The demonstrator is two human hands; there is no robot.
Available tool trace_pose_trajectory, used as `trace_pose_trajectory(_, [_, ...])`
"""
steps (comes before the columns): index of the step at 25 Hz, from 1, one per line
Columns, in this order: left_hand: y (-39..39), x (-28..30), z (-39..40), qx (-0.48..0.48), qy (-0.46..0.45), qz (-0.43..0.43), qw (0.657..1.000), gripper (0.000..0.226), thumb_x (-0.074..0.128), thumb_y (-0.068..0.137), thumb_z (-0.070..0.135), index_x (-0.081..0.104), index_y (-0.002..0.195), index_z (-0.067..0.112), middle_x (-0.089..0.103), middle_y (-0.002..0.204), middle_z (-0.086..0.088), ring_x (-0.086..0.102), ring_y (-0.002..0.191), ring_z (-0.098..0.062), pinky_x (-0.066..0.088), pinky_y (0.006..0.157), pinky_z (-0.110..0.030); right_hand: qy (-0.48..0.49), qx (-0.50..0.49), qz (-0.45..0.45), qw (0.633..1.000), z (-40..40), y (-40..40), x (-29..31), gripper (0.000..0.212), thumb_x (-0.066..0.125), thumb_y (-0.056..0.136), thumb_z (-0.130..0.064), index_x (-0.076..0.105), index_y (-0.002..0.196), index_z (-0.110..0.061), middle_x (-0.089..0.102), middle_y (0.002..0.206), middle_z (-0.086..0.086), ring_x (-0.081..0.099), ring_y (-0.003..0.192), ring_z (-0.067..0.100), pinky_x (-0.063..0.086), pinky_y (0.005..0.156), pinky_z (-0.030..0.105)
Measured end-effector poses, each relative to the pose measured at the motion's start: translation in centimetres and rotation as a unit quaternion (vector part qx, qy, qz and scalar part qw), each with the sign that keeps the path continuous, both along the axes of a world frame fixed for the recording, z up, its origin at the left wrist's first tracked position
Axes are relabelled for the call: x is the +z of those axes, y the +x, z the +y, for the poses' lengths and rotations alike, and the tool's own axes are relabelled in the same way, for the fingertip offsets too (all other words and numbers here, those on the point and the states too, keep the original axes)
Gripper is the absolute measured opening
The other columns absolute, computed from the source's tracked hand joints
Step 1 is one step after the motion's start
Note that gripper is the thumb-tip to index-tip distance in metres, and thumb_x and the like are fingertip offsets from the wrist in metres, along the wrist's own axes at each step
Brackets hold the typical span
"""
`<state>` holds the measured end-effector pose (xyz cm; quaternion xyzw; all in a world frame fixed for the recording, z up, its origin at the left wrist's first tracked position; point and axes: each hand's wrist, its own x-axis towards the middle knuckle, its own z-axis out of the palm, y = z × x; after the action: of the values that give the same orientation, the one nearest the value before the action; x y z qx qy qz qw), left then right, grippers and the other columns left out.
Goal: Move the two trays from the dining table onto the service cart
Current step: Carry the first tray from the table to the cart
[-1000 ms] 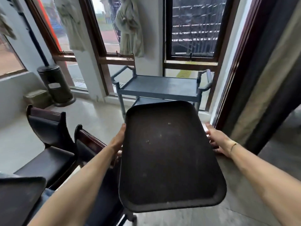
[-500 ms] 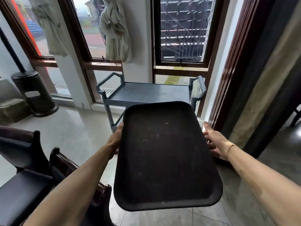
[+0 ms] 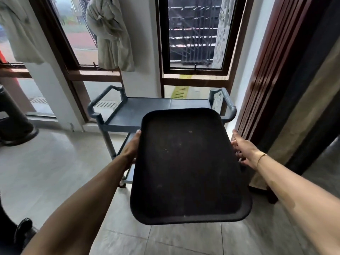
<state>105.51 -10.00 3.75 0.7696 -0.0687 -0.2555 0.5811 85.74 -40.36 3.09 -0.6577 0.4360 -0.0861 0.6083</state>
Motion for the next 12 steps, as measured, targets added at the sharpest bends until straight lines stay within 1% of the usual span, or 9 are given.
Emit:
trace_pose_trajectory(2, [2.3,-0.3,-1.6,0.004,-0.007,0.003,1.000,0.053,0.027,0.098,0.063,0.064,0.090,0.027,0.067,0.086,0.007,0.064,0.075,-0.010,0.045,0.058,-0.027,0.008,-0.002,-0.006,1.000,-1.5,1.9,-0.1,0.069,0.036,0.085,-0.078,0.067,0.076,-0.017,0.067,0.061,-0.002,0.055,0.050,0.015,0.043,0.052,0.030])
trace_pose_trajectory(4, [4.8,-0.7,-3.7,0.002,-0.007,0.007,1.000,0.056,0.027,0.097,0.065,0.067,0.097,0.025,0.068,0.092,0.002,0.063,0.080,-0.013,0.044,0.061,-0.029,0.016,-0.003,-0.007,1.000,-3.5,4.0,-0.4,0.068,0.036,0.085,-0.078,0.064,0.076,-0.016,0.066,0.058,-0.003,0.056,0.045,0.013,0.043,0.050,0.028])
trace_pose_trajectory(5, [6.1,-0.9,-4.8,0.003,0.000,0.005,1.000,0.061,0.028,0.096,0.065,0.069,0.104,0.021,0.069,0.099,-0.002,0.064,0.084,-0.016,0.044,0.062,-0.029,0.019,-0.005,-0.009,1.000,-4.6,5.1,-0.6,0.068,0.036,0.085,-0.078,0.064,0.078,-0.016,0.065,0.058,-0.003,0.055,0.043,0.012,0.043,0.050,0.028])
trace_pose_trajectory(7, [8.5,-1.2,-7.5,0.014,0.016,-0.003,1.000,0.071,0.029,0.094,0.067,0.068,0.119,0.013,0.067,0.118,-0.013,0.064,0.096,-0.024,0.045,0.066,-0.031,0.024,-0.002,-0.012,1.000,-7.3,7.4,-1.2,0.070,0.037,0.084,-0.078,0.066,0.088,-0.014,0.065,0.067,0.000,0.056,0.048,0.014,0.045,0.051,0.029])
trace_pose_trajectory(8, [9.7,-1.4,-8.9,0.018,0.017,-0.006,1.000,0.073,0.030,0.094,0.067,0.066,0.122,0.011,0.066,0.123,-0.016,0.064,0.099,-0.024,0.044,0.066,-0.031,0.026,0.001,-0.014,1.000,-8.9,8.6,-1.5,0.072,0.038,0.084,-0.078,0.066,0.094,-0.012,0.065,0.072,0.002,0.056,0.051,0.016,0.046,0.052,0.030])
trace_pose_trajectory(10, [12.1,-1.7,-12.0,0.025,0.012,-0.008,1.000,0.072,0.030,0.094,0.066,0.067,0.120,0.010,0.065,0.125,-0.015,0.063,0.094,-0.019,0.043,0.063,-0.030,0.026,0.006,-0.018,0.999,-11.9,11.0,-1.8,0.072,0.038,0.084,-0.077,0.065,0.098,-0.012,0.063,0.077,0.004,0.055,0.053,0.017,0.045,0.051,0.030])
trace_pose_trajectory(12, [14.4,-2.0,-15.4,0.045,0.010,-0.002,0.999,0.073,0.031,0.094,0.066,0.065,0.123,0.008,0.064,0.125,-0.018,0.063,0.093,-0.023,0.042,0.066,-0.032,0.027,0.015,-0.023,0.999,-15.1,13.4,-1.9,0.067,0.039,0.086,-0.075,0.063,0.092,-0.013,0.061,0.077,0.005,0.056,0.054,0.018,0.046,0.051,0.029])
